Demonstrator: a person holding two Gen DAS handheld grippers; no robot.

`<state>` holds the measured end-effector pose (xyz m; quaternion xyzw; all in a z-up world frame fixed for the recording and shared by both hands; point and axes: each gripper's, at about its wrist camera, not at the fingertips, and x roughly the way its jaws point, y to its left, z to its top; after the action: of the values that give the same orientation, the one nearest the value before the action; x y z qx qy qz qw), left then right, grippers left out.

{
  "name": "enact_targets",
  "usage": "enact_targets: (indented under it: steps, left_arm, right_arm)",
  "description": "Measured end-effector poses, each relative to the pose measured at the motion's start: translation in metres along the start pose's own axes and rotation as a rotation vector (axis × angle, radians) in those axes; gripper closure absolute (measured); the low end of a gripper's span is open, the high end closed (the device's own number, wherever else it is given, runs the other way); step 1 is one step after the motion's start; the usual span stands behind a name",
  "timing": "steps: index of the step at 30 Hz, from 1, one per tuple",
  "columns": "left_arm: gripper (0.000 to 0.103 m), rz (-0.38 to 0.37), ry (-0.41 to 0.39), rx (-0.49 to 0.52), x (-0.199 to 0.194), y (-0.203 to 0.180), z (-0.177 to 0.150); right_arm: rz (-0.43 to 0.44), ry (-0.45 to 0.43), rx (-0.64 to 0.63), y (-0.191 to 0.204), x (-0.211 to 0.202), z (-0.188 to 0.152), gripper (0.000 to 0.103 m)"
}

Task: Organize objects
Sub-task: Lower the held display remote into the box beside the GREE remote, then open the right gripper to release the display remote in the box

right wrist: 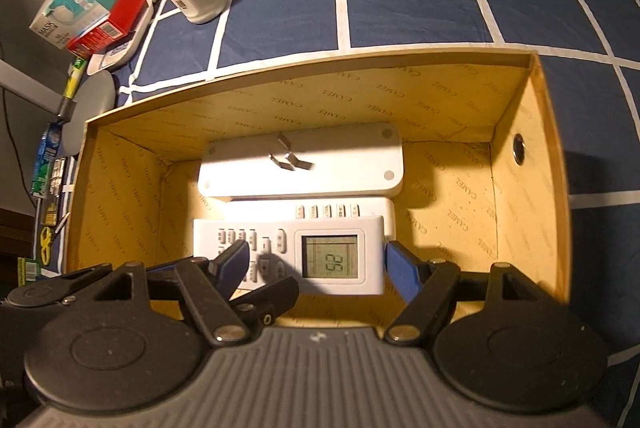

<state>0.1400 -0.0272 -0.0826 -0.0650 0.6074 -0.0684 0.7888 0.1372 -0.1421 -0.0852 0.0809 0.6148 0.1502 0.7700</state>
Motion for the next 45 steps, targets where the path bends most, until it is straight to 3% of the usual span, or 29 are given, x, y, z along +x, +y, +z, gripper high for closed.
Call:
enact_targets:
  steps: [19, 28, 36, 45]
  left_arm:
    - [0.033, -0.046, 0.027, 0.000, 0.024, 0.011, 0.016]
    - [0.027, -0.023, 0.038, -0.038, 0.021, 0.013, 0.013]
    - [0.020, 0.005, 0.008, -0.053, -0.006, 0.012, 0.001]
    - [0.012, 0.054, -0.041, -0.063, -0.043, 0.000, -0.022]
  right_arm:
    - [-0.025, 0.023, 0.021, -0.006, 0.025, 0.017, 0.029]
    - [-0.022, 0.047, 0.036, -0.010, 0.027, 0.018, 0.028]
    - [-0.017, 0.019, -0.002, -0.004, 0.006, 0.008, 0.027]
    - [-0.017, -0.053, -0.029, -0.002, -0.044, -0.009, 0.023]
